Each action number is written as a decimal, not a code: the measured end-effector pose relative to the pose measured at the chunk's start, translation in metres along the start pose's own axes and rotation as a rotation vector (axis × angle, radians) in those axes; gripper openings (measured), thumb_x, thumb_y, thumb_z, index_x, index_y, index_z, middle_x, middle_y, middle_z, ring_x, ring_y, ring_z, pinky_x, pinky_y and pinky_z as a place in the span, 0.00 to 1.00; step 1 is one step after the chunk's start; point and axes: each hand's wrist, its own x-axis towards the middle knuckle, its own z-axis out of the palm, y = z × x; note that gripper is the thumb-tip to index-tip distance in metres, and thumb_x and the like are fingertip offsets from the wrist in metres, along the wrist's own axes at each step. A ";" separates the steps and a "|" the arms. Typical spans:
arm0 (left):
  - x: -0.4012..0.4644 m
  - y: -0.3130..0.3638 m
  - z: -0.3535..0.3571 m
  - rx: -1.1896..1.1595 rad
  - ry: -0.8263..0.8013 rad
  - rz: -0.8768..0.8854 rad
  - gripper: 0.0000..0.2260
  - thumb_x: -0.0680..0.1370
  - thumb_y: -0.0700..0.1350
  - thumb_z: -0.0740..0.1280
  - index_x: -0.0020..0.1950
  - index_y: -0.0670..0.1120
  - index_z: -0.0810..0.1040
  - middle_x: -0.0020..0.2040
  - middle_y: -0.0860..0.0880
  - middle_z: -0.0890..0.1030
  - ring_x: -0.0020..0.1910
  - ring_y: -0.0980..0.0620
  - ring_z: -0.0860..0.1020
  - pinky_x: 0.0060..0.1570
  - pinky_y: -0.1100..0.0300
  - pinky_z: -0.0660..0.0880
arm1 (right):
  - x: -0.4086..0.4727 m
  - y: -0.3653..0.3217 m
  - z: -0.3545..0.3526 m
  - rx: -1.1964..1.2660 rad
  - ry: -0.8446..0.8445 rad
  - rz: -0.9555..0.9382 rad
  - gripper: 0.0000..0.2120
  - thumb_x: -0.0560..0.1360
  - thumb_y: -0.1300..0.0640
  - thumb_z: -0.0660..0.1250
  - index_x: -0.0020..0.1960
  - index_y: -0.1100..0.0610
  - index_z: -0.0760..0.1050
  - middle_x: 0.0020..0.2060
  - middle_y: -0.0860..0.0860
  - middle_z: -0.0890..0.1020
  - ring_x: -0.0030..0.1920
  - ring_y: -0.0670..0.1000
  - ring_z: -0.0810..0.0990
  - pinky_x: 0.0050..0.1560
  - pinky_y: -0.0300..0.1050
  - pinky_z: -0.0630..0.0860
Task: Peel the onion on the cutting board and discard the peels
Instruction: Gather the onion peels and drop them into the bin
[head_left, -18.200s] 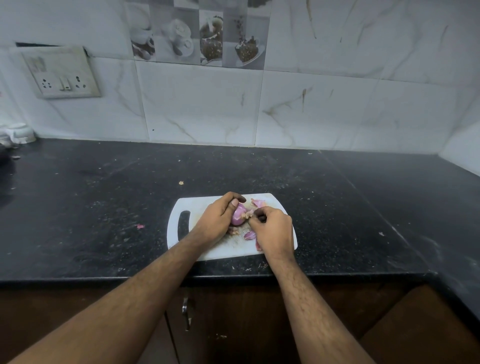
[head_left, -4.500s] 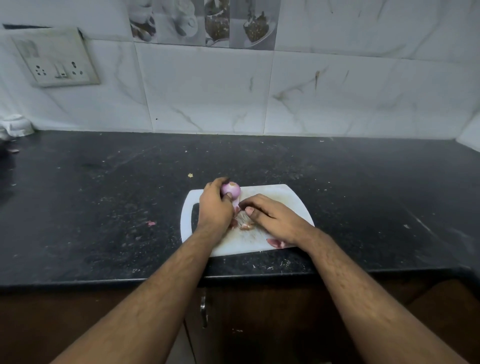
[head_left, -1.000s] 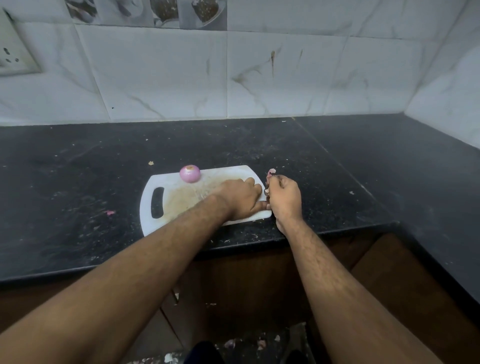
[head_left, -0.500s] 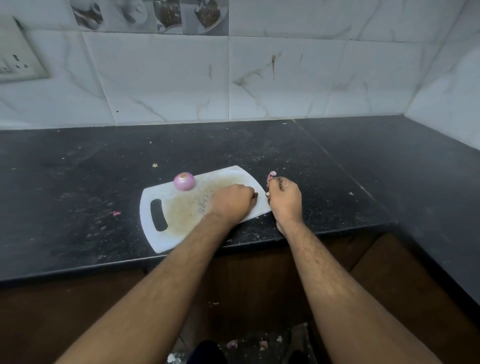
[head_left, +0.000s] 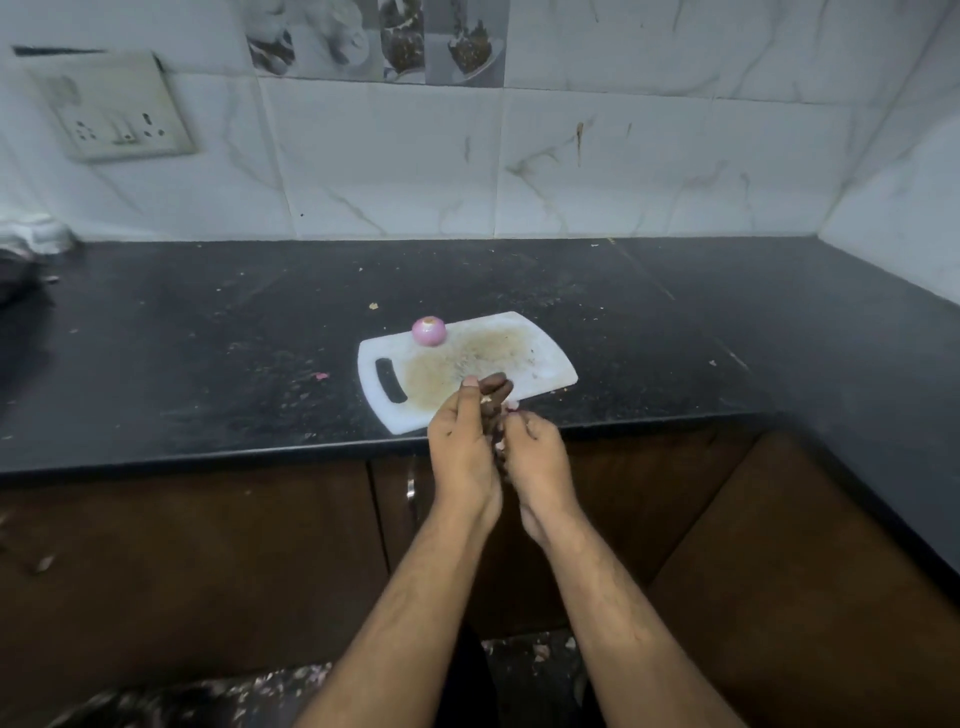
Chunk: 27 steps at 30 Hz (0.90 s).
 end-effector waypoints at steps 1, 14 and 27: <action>-0.003 0.004 0.005 -0.011 -0.033 -0.005 0.16 0.87 0.47 0.61 0.53 0.41 0.85 0.51 0.42 0.88 0.55 0.47 0.86 0.50 0.59 0.81 | -0.005 0.004 0.001 -0.003 -0.037 0.022 0.18 0.83 0.51 0.61 0.39 0.55 0.79 0.34 0.56 0.81 0.38 0.53 0.78 0.39 0.51 0.72; -0.116 0.042 -0.093 0.160 0.239 0.429 0.17 0.83 0.42 0.69 0.40 0.30 0.77 0.33 0.41 0.81 0.33 0.50 0.83 0.39 0.55 0.82 | -0.165 -0.003 0.050 0.597 -0.243 0.359 0.19 0.86 0.55 0.55 0.44 0.56 0.82 0.37 0.52 0.87 0.40 0.49 0.87 0.43 0.43 0.80; -0.106 0.030 -0.196 0.015 0.494 0.438 0.12 0.80 0.27 0.64 0.58 0.41 0.76 0.47 0.42 0.84 0.52 0.44 0.86 0.56 0.56 0.82 | -0.154 0.051 0.145 0.758 -0.465 0.795 0.19 0.85 0.54 0.55 0.48 0.62 0.82 0.43 0.58 0.86 0.47 0.54 0.86 0.52 0.46 0.82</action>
